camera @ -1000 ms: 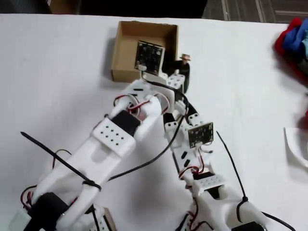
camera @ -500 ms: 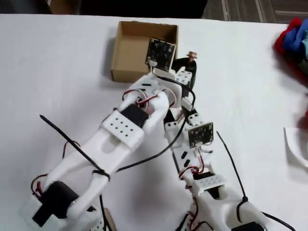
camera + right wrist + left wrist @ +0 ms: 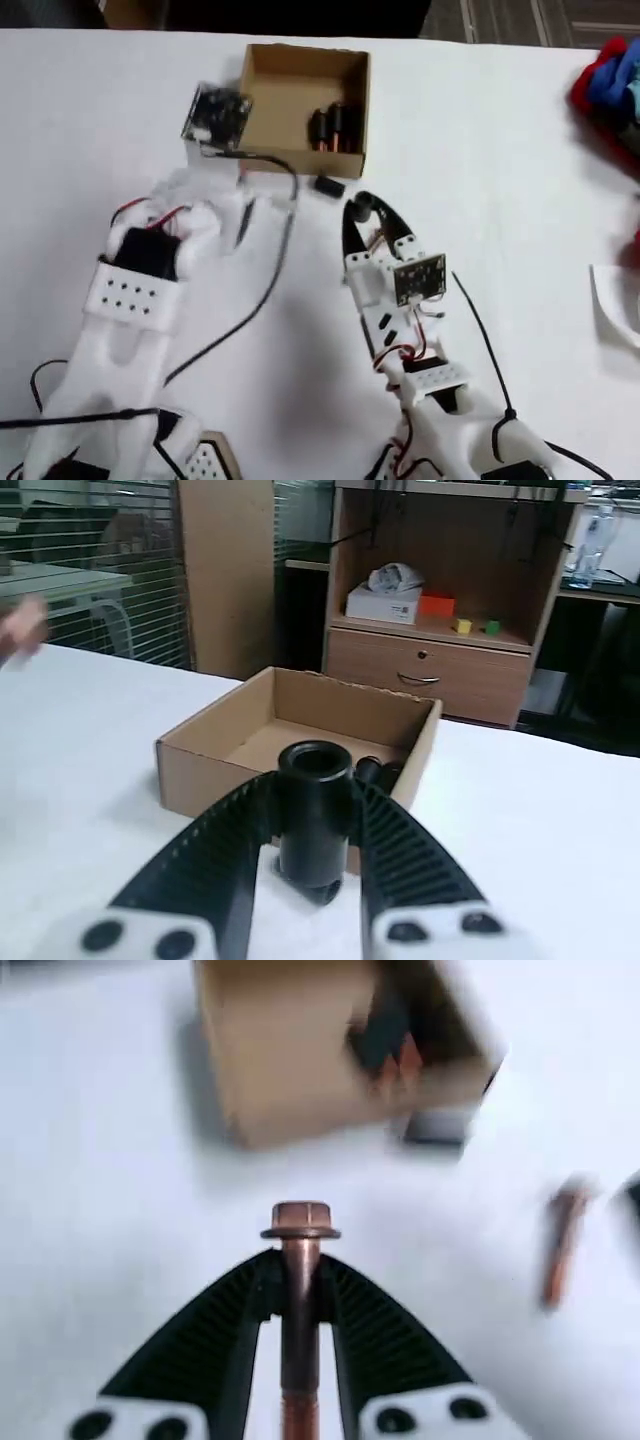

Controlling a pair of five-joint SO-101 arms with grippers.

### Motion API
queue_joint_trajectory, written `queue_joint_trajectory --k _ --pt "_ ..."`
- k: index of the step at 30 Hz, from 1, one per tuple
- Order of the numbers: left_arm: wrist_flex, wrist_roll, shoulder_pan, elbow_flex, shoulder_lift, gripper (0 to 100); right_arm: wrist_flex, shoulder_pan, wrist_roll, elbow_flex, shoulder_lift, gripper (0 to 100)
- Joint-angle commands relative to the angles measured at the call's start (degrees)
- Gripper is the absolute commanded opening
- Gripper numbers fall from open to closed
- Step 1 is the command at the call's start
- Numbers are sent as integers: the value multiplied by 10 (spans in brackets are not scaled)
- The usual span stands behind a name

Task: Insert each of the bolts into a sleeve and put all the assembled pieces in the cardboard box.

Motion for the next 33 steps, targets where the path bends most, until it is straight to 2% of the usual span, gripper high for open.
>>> queue_joint_trajectory --k 1,5,8,14,20,27,33 --pt "40 -80 -42 26 -12 25 1 30 2 -18 -22 21" --pt "44 -76 -50 29 46 25 1 37 2 -18 -22 21" --pt "78 -74 -50 -6 136 25 1 37 2 -18 -22 21" --pt "225 -70 -62 -196 380 25 1 36 2 -16 -22 21" --pt "303 -70 -64 -368 518 25 1 36 2 -15 -22 21" --pt "315 -69 -75 -468 621 25 1 36 2 -15 -22 21" --pt "319 -70 -76 -485 665 25 1 35 2 -15 -22 21"
